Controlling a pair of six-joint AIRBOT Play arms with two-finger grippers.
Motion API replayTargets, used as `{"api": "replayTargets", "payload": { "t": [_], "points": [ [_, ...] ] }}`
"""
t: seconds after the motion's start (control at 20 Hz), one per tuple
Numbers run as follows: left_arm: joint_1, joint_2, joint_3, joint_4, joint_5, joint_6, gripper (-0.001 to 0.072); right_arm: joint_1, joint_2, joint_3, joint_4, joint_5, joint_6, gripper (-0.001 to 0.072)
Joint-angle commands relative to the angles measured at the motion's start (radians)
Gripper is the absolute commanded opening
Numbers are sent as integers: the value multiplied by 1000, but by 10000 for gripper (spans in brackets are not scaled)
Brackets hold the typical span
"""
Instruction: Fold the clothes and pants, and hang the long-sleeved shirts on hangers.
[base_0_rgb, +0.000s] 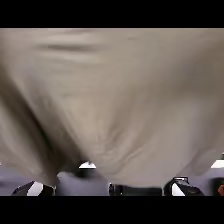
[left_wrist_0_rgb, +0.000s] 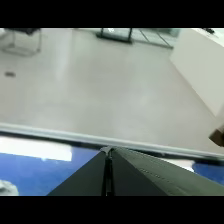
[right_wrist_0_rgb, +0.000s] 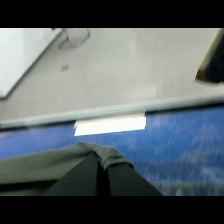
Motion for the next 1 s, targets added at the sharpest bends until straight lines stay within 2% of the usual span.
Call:
{"api": "replayTargets", "payload": {
  "t": [0.0,0.15,0.35,0.45,0.6,0.75,0.8,0.85,0.9,0.95],
  "points": [
    [-71,-209,0,-45,-5,57,14,2,-174,-96,87,32,29,28],
    [-193,-474,0,-42,22,103,14,2,-372,-201,129,-16,-24,28],
    [-310,-774,0,-39,269,116,13,2,-666,-208,139,-100,-48,29],
    [-354,-888,0,-39,330,116,14,9,-799,-208,137,-129,-50,29],
    [-401,-1010,0,-39,321,112,14,56,-951,-208,137,-181,-53,29],
    [-419,-1080,0,-39,293,55,18,107,-1023,-208,136,-244,-52,29],
    [-419,-1092,0,-39,273,42,42,120,-1033,-208,136,-259,-52,30],
    [-415,-1099,0,-38,250,34,124,128,-1035,-208,136,-264,-52,31],
    [-409,-1101,0,-38,222,31,254,132,-1034,-207,137,-260,-52,67],
    [-397,-1098,1,-38,185,12,391,132,-1030,-206,140,-240,-47,169]
  ]
}}
